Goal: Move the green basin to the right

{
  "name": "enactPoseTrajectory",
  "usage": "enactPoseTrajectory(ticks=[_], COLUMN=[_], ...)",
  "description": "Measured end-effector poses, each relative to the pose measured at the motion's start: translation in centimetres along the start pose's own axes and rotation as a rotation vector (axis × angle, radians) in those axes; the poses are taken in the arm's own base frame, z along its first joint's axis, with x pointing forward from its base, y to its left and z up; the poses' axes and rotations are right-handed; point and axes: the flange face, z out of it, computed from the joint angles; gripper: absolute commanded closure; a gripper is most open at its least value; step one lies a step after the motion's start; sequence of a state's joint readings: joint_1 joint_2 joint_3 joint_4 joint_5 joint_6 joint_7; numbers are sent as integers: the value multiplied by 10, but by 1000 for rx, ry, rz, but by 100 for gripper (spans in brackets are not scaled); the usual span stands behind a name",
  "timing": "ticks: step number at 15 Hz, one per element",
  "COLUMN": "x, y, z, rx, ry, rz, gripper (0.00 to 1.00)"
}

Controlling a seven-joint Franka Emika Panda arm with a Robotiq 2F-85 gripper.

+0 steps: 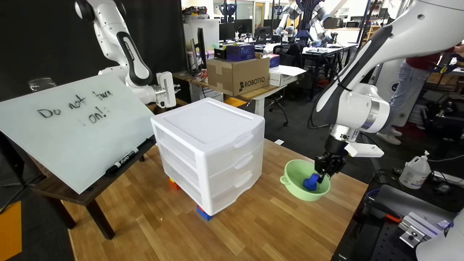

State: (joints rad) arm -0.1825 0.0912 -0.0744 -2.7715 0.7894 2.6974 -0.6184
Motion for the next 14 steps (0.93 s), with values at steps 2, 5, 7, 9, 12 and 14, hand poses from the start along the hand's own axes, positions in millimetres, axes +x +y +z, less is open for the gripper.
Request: enactPoseTrajectory(ticks=[2,5,7,9,12,14], x=[0,-2,-4,-7,-10,-11], y=[5,12,19,24,28,27], z=[-1,-3,-3,-3,-1,1], rx=[12,37,56,73,92,101], ry=[14,38,56,71,89,95], rz=[32,88,125,157,171,167], gripper=[92,92,92,92,92,92])
